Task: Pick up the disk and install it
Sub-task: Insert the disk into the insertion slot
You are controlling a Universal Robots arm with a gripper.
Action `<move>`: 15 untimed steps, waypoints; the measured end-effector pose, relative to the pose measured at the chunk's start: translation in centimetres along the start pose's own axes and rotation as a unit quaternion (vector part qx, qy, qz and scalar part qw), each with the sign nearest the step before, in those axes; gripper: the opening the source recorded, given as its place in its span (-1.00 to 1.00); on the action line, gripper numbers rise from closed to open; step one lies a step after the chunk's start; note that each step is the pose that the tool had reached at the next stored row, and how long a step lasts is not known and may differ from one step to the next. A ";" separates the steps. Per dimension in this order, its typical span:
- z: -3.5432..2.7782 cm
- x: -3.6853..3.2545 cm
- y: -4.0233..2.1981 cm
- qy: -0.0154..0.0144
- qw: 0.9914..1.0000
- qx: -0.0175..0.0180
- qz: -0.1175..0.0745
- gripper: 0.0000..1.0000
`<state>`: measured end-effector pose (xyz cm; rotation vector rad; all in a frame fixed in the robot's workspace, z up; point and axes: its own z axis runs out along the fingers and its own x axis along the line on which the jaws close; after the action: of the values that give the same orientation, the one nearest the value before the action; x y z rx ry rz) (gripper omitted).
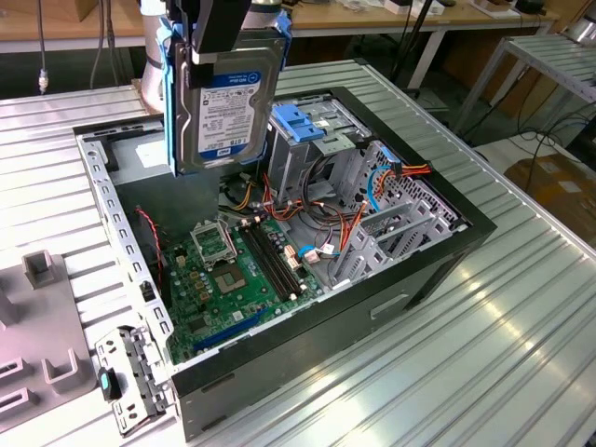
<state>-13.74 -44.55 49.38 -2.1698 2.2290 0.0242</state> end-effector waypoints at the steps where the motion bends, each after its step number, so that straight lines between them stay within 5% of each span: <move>1: 0.00 0.08 0.00 0.000 1.000 0.000 0.000 -0.25; 15: -0.03 1.73 -0.06 0.000 1.000 0.000 0.000 -0.25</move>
<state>-13.73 -46.28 49.36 -2.1698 2.2290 0.0242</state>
